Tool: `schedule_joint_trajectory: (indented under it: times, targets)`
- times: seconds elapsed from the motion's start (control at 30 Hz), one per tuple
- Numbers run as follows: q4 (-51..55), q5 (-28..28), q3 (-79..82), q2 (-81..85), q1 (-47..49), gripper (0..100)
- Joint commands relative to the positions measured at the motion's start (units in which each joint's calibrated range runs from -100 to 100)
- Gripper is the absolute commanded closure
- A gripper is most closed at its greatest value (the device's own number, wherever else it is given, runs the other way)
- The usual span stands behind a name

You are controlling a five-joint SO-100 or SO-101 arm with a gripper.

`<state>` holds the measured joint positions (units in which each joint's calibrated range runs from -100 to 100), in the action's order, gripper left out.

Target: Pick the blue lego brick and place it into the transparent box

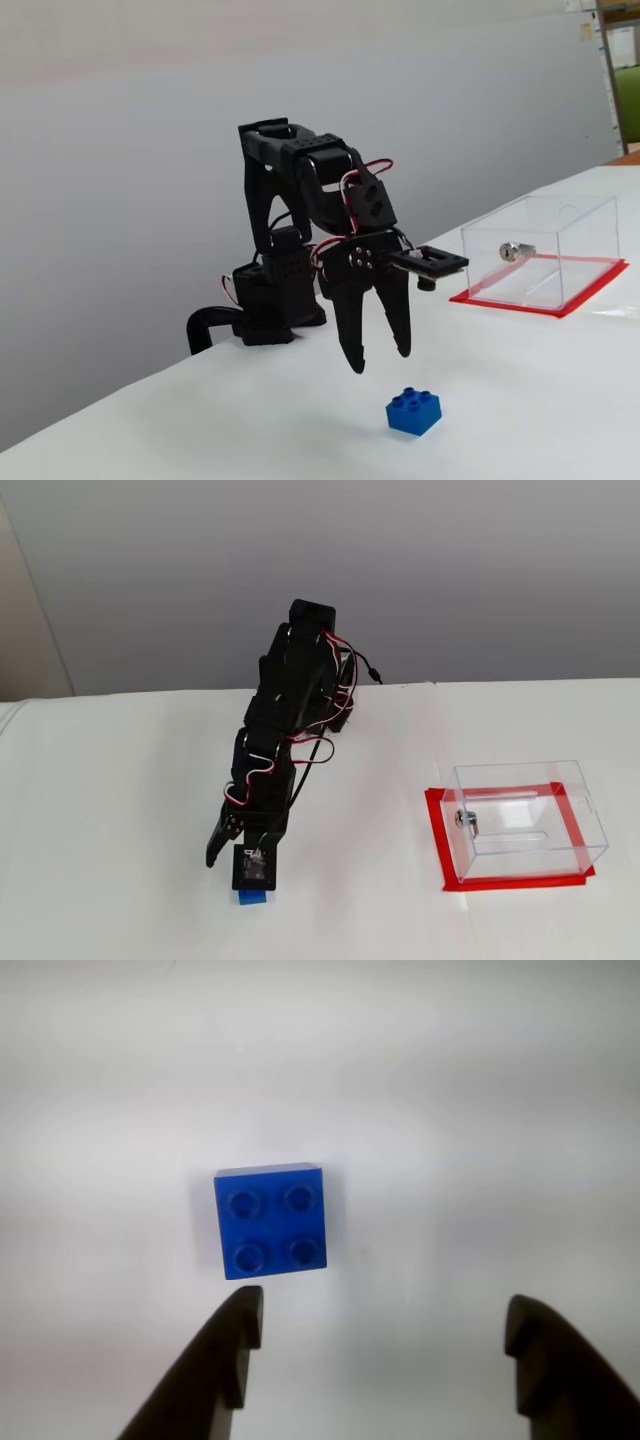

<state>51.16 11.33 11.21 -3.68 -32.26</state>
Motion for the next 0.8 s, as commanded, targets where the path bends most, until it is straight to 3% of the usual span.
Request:
schedule_joint_trajectory:
  times: [0.0,0.77]
  targets:
    - [-1.1,-0.1,-6.7,-2.0,0.1,72]
    - [-1.0,-0.1,-9.5,-10.8,4.1,72]
